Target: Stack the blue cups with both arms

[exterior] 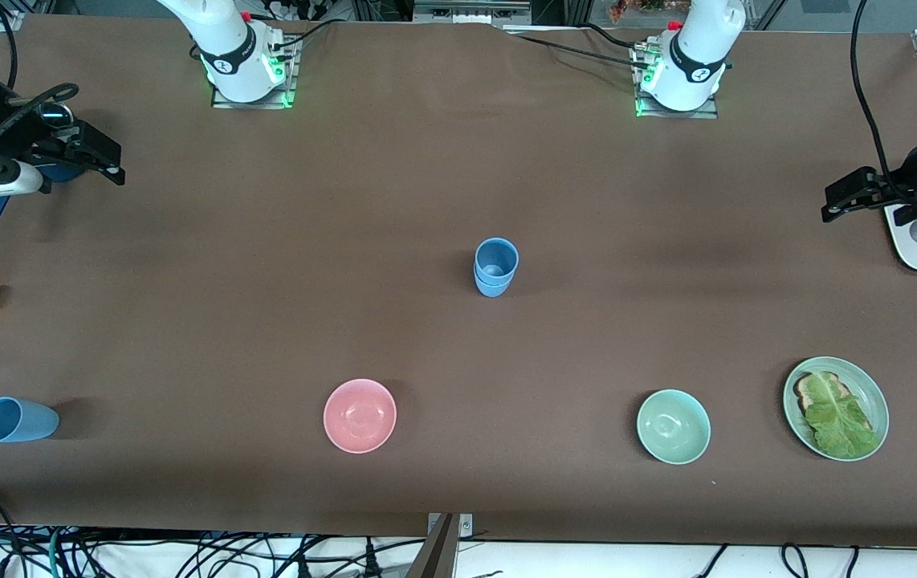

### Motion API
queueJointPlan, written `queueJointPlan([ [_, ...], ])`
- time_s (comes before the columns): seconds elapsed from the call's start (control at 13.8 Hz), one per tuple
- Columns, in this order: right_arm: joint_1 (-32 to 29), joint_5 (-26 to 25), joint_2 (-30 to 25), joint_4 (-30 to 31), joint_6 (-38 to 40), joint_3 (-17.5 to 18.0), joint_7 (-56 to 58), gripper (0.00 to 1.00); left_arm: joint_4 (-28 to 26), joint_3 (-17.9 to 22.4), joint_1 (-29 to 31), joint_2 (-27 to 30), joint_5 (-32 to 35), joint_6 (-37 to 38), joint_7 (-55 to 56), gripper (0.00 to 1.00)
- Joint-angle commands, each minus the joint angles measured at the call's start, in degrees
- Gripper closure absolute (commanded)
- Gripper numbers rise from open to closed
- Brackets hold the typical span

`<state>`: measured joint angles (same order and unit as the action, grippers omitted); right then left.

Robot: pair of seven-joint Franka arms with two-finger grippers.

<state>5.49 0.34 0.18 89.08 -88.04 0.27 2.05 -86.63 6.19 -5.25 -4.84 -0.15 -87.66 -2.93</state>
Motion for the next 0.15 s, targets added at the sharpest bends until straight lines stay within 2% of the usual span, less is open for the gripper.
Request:
queueJointPlan([
  [0.0, -0.5, 1.2, -1.0, -0.3, 1.7, 0.2, 0.1, 0.0, 0.6, 0.4, -0.5, 0.1, 0.2, 0.6, -0.5, 0.0],
  [0.07, -0.5, 1.2, -1.1, -0.3, 2.0, 0.2, 0.1, 0.0, 0.6, 0.4, -0.5, 0.1, 0.2, 0.6, -0.5, 0.0],
])
